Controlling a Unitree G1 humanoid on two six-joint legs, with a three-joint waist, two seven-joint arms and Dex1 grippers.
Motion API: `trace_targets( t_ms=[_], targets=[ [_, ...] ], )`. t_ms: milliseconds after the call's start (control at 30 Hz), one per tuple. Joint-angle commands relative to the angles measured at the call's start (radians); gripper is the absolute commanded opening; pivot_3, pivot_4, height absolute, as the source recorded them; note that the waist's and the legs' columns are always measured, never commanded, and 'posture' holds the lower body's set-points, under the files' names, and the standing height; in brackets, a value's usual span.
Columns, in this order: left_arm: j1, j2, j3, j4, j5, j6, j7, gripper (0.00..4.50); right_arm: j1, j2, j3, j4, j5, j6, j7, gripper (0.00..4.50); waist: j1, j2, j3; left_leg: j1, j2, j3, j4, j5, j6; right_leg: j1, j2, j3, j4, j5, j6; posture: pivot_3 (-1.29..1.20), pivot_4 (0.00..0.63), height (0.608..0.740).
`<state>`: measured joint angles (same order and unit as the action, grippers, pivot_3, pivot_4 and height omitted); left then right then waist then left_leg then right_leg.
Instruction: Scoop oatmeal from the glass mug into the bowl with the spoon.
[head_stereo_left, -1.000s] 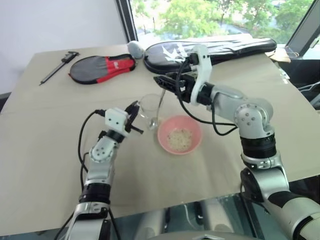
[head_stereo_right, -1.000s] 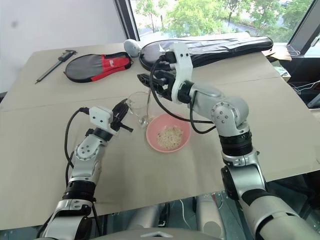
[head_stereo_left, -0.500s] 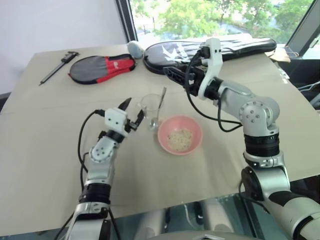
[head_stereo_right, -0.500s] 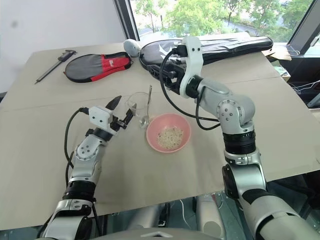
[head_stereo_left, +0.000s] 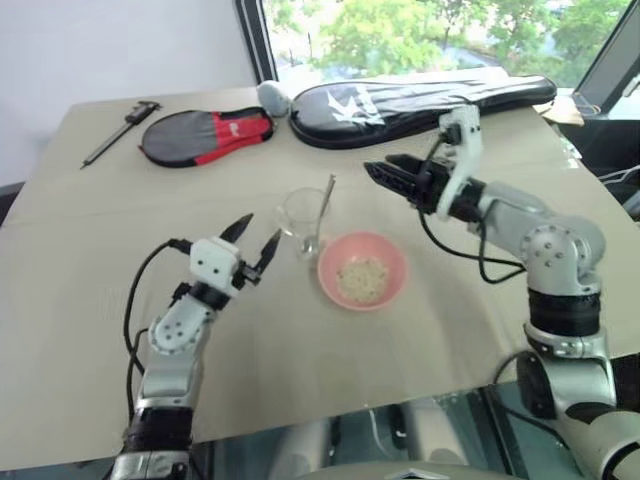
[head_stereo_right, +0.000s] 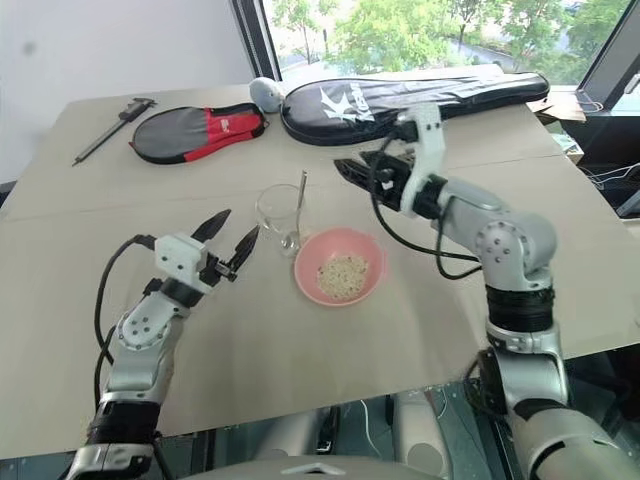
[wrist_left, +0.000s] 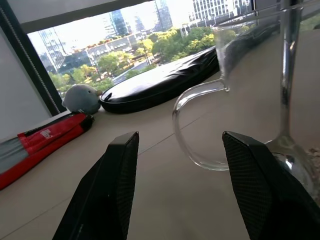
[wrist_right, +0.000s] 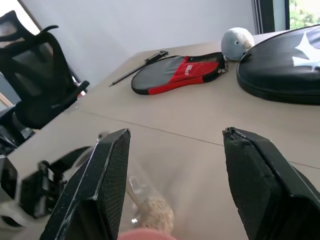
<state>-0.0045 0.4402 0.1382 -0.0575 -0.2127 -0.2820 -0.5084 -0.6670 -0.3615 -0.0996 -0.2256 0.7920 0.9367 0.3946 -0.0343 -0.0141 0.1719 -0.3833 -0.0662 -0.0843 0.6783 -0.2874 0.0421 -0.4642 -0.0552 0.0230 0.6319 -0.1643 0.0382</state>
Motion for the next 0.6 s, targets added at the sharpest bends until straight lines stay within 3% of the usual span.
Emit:
trace_targets(
  t_ms=[33,67,133,233,267,367,433,600],
  targets=[
    [0.149,0.049,0.067,-0.166,-0.065,0.076,-0.031,2.74,0.169,-0.1,-0.081,-0.063,-0.011,-0.125,0.172,2.98,0.003,-0.001,0.0,0.0,0.0,0.0,-0.001,0.0,0.0,0.0,0.0,0.0,-0.001,0.0,0.0,0.0,0.15,0.74],
    [0.204,0.056,0.073,-0.207,-0.075,0.098,-0.038,2.74,0.245,-0.127,-0.096,-0.07,-0.023,-0.187,0.24,2.98,0.003,0.0,0.0,0.0,0.0,0.0,-0.003,0.0,0.0,0.001,0.0,-0.001,-0.003,0.0,0.0,0.0,0.15,0.74],
    [0.288,0.048,0.085,-0.271,-0.103,0.135,-0.033,3.28,0.367,-0.178,-0.095,-0.049,-0.096,-0.295,0.309,2.98,0.007,0.0,0.0,0.001,0.0,0.001,-0.006,0.0,0.0,0.001,0.0,0.0,-0.006,0.0,0.0,0.0,0.15,0.74],
    [0.381,0.034,0.091,-0.329,-0.118,0.174,-0.025,4.44,0.485,-0.22,-0.094,0.005,-0.162,-0.396,0.382,2.98,0.01,0.001,0.0,0.002,0.001,0.003,-0.006,0.0,0.001,0.002,0.0,0.002,-0.006,0.0,0.0,0.0,0.15,0.74],
    [0.41,0.029,0.087,-0.337,-0.114,0.187,-0.024,4.5,0.518,-0.226,-0.095,0.028,-0.184,-0.445,0.41,3.49,0.01,0.001,0.0,0.003,0.001,0.002,-0.006,0.0,0.001,0.003,0.001,0.001,-0.006,0.0,0.0,0.0,0.15,0.74],
    [0.478,0.006,0.05,-0.351,-0.097,0.246,-0.008,4.5,0.598,-0.25,-0.083,0.112,-0.273,-0.612,0.496,4.42,0.012,0.001,0.001,0.019,0.003,0.003,-0.006,-0.001,0.002,0.02,0.003,0.001,-0.008,-0.005,0.004,0.0,0.15,0.74],
    [0.516,-0.003,0.008,-0.357,-0.043,0.263,0.005,4.5,0.644,-0.282,-0.058,0.185,-0.358,-0.75,0.561,4.42,0.014,0.001,0.002,0.024,0.004,0.003,-0.006,-0.002,0.003,0.026,0.003,-0.001,-0.01,-0.007,0.002,0.0,0.15,0.74],
    [0.556,-0.047,0.0,-0.38,-0.03,0.267,0.038,4.5,0.677,-0.327,-0.039,0.285,-0.394,-0.844,0.676,4.42,0.02,0.001,0.001,0.026,0.005,0.006,-0.006,-0.002,0.004,0.027,0.005,-0.002,-0.01,-0.007,0.003,0.0,0.15,0.74]
  ],
)
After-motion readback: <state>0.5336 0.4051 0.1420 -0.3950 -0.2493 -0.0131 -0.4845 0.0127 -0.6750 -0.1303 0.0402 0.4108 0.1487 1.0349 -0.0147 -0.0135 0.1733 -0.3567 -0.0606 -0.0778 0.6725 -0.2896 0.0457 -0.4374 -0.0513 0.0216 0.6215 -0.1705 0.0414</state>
